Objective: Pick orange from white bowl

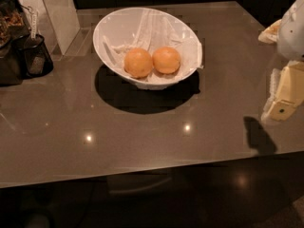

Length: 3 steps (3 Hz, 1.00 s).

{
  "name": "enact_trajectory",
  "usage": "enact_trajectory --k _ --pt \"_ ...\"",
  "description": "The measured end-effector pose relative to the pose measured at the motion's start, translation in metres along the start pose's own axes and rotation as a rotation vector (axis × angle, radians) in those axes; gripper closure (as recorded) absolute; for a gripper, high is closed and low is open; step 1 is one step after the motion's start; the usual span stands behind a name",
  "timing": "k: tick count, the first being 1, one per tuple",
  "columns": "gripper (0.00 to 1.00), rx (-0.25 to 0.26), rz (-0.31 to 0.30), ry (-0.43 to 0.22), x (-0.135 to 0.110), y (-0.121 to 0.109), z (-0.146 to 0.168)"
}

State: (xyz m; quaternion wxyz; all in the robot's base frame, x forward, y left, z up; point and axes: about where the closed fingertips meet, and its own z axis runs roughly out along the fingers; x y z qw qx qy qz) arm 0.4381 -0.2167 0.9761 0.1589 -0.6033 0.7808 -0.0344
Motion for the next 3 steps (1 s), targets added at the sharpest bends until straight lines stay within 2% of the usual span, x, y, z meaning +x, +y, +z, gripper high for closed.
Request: enact_trajectory --k 1,2,3 --pt "0.0 0.0 0.0 0.0 0.0 0.0 0.0" --pt "0.0 0.013 -0.06 -0.044 -0.019 -0.013 -0.004" --pt "0.0 0.009 -0.16 -0.102 -0.055 -0.034 -0.005"
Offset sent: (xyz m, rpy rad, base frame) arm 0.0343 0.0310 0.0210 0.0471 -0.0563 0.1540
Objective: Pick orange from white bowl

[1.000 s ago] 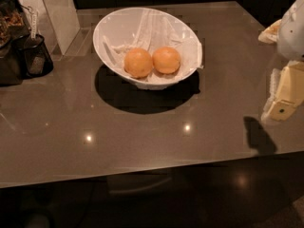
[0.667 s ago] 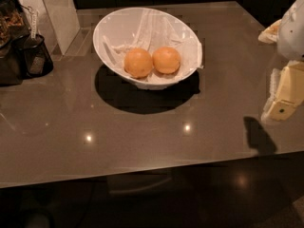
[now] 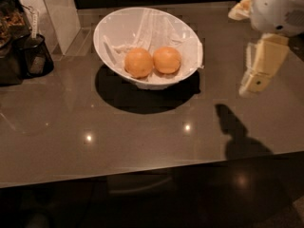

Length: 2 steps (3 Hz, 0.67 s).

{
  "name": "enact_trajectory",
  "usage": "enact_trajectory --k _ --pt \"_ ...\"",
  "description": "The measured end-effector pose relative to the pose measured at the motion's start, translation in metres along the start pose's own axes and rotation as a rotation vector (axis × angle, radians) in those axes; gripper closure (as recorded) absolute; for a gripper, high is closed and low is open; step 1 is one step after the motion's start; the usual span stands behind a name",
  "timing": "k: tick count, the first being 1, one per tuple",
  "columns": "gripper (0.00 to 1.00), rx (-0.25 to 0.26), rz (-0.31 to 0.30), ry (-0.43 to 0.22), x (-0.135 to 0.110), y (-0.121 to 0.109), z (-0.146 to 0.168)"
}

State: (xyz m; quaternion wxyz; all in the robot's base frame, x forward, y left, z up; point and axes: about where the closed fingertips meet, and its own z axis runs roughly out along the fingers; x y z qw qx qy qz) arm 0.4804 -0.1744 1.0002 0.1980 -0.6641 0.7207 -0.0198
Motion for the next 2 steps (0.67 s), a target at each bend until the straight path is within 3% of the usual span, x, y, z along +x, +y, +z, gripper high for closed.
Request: enact_trajectory --k 1,2 --pt "0.0 -0.012 -0.076 -0.065 -0.0332 -0.0294 0.0091" --pt "0.0 -0.011 -0.076 -0.066 -0.0333 -0.0296 0.0092"
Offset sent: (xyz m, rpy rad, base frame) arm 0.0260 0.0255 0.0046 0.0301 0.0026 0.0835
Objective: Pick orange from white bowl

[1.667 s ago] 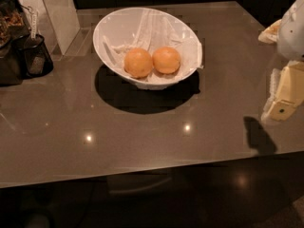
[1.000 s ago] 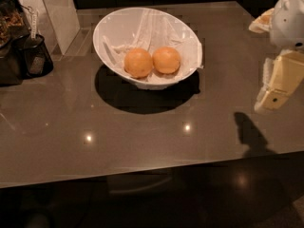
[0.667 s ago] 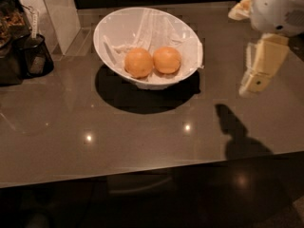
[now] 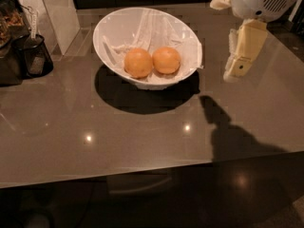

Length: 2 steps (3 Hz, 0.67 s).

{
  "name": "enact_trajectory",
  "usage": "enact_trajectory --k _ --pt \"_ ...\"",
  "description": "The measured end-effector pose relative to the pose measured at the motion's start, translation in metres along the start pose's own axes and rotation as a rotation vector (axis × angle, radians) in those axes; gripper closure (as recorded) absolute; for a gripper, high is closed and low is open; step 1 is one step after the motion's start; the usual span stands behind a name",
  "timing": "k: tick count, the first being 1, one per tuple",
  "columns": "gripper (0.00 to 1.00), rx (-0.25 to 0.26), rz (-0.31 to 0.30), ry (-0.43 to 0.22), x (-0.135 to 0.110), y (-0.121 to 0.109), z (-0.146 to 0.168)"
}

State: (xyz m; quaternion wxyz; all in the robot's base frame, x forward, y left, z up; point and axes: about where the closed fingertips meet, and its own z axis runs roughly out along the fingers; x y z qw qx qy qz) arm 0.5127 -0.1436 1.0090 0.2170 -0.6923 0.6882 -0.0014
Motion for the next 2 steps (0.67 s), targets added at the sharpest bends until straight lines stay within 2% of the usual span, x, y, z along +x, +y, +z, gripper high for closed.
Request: enact_trajectory --k 1,2 --pt "0.0 -0.021 0.001 -0.07 -0.006 -0.02 0.015" --pt "0.0 -0.065 -0.027 -0.129 -0.022 -0.048 0.04"
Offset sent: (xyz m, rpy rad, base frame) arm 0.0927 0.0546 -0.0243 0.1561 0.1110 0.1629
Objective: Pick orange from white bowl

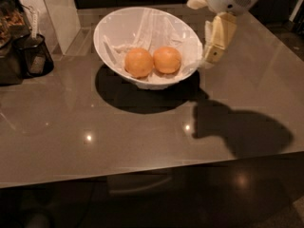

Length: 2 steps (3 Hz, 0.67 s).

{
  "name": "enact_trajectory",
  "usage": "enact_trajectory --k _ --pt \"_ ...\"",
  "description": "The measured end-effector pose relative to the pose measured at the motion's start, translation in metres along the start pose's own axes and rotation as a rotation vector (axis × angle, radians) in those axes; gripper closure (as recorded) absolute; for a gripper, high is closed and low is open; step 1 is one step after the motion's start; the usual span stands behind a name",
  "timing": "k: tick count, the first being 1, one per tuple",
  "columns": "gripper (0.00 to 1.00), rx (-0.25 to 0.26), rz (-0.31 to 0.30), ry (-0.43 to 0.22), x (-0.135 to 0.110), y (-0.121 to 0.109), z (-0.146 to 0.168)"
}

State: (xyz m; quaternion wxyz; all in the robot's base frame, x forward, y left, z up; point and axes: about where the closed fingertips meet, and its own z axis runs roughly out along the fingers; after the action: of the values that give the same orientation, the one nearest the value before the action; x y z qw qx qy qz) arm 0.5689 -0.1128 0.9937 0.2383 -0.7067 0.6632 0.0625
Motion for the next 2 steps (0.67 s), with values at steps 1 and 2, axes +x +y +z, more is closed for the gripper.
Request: enact_trajectory --k 1,2 --pt "0.18 0.015 -0.002 -0.009 -0.0026 -0.0069 0.0013" --pt "0.21 0.017 -0.002 -0.01 -0.003 -0.0075 0.0017"
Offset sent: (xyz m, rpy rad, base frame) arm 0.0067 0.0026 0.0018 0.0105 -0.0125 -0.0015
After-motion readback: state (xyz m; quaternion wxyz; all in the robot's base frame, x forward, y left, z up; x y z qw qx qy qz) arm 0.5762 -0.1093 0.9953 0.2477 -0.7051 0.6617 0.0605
